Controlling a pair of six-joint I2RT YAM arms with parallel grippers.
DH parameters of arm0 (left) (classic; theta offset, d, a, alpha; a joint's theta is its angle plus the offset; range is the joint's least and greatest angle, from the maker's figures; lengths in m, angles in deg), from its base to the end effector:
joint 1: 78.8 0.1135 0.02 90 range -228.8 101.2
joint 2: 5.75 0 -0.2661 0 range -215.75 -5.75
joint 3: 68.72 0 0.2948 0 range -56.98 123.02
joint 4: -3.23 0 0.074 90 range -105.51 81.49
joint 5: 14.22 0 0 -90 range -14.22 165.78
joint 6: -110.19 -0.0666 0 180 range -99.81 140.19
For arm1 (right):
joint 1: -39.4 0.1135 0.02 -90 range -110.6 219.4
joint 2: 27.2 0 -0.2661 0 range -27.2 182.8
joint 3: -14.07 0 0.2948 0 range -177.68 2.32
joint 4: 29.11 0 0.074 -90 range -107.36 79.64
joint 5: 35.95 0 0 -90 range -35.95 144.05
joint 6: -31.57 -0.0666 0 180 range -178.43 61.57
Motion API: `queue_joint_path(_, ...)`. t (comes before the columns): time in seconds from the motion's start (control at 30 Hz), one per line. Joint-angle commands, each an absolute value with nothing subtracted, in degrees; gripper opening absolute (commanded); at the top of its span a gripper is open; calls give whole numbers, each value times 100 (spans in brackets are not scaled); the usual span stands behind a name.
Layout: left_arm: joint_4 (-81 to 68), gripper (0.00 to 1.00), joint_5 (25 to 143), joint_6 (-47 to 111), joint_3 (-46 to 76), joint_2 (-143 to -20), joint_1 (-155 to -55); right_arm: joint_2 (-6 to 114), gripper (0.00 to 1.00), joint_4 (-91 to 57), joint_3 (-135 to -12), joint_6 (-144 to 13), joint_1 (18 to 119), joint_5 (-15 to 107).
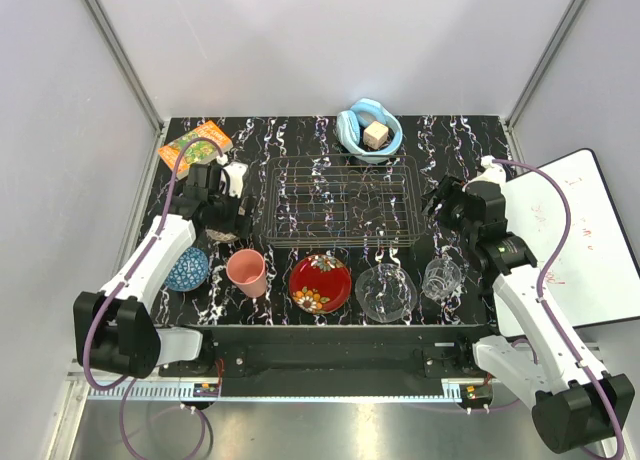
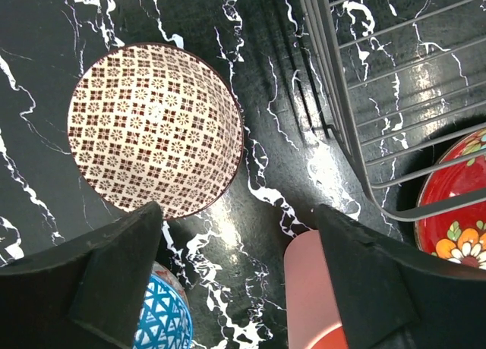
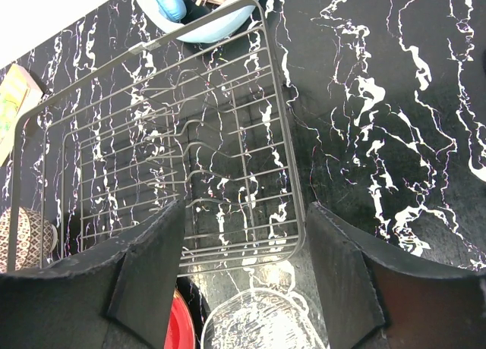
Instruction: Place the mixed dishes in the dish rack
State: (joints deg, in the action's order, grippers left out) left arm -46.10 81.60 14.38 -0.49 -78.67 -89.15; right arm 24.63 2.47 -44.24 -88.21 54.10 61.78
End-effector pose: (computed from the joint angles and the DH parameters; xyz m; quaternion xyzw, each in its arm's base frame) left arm 0.3117 -0.0638 0.2303 0.1490 0.9383 -0.0605 0.3063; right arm 0.2685 0.0612 0.2966 0.1463 0.8299 0.1500 0.5170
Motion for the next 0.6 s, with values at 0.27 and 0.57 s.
queue_joint_path(0.27, -3516, 79, 7332, 1148, -143, -8361, -8918, 2492, 69, 232, -4487, -8682, 5513, 6223)
queue_joint_path(0.57, -3233, 77, 7411, 1078, -345, -8740, -8988, 2509, 69, 232, -4496, -8664, 5531, 6249)
